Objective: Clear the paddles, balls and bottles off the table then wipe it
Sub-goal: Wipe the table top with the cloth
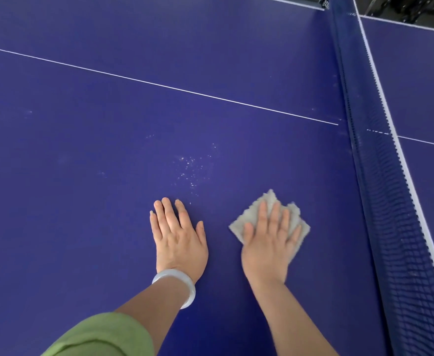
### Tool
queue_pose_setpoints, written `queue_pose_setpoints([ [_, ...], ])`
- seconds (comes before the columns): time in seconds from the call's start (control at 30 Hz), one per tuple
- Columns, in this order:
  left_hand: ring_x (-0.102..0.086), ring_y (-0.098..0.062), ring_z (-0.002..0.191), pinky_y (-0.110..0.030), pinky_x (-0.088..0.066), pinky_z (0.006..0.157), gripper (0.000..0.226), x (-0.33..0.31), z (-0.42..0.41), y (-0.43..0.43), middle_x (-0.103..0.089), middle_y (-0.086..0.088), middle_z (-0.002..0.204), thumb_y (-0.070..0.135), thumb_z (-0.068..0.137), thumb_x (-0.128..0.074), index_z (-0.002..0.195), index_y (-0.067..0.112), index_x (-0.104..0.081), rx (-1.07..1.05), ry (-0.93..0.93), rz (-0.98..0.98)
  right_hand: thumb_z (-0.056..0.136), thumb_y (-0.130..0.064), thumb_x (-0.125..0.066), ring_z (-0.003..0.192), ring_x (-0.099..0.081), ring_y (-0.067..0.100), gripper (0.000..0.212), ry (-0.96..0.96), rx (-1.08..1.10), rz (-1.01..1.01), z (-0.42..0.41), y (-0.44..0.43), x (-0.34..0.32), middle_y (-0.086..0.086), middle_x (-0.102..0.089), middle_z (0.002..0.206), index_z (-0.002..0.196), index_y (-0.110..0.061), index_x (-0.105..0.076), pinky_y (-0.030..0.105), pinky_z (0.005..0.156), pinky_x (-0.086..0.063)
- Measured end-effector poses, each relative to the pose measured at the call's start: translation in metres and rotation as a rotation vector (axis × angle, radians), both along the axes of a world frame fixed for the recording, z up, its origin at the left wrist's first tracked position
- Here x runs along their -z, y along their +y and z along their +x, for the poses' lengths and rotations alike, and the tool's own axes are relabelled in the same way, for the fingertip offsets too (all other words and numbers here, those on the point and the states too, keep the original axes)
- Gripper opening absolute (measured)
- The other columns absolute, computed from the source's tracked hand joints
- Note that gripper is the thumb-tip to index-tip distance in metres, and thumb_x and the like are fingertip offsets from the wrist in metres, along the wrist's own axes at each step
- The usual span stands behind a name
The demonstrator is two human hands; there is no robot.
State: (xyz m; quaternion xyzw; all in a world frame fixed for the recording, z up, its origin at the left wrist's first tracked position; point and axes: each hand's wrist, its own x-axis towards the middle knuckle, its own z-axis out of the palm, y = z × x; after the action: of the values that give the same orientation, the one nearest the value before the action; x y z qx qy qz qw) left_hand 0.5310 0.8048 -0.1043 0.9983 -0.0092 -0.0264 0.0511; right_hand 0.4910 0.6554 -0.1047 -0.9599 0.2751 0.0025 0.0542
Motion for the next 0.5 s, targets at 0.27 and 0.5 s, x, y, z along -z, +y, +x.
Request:
queue_pose_setpoints([
  [0.27, -0.011, -0.034, 0.15, -0.044, -0.01, 0.123, 0.057, -0.005, 0.0, 0.015, -0.021, -0.02, 0.159, 0.034, 0.101, -0.037, 0.149, 0.005, -0.033, 0.048, 0.006, -0.267, 0.102, -0.047, -0.004, 0.151, 0.007, 0.024, 0.059, -0.01, -0.097, -0.008, 0.026, 0.014, 0.007, 0.002, -0.003, 0.164, 0.156, -0.024, -0.003, 0.051, 0.121, 0.005],
  [0.5, -0.024, -0.031, 0.147, -0.042, -0.023, 0.119, 0.056, -0.02, 0.02, 0.127, -0.031, -0.016, 0.154, 0.02, 0.095, -0.056, 0.145, 0.002, -0.04, 0.025, -0.115, -0.358, 0.097, -0.05, 0.005, 0.151, 0.008, 0.021, 0.063, -0.003, -0.089, -0.03, 0.026, 0.011, 0.013, 0.0, -0.003, 0.164, 0.156, -0.027, -0.001, 0.051, 0.122, 0.002],
])
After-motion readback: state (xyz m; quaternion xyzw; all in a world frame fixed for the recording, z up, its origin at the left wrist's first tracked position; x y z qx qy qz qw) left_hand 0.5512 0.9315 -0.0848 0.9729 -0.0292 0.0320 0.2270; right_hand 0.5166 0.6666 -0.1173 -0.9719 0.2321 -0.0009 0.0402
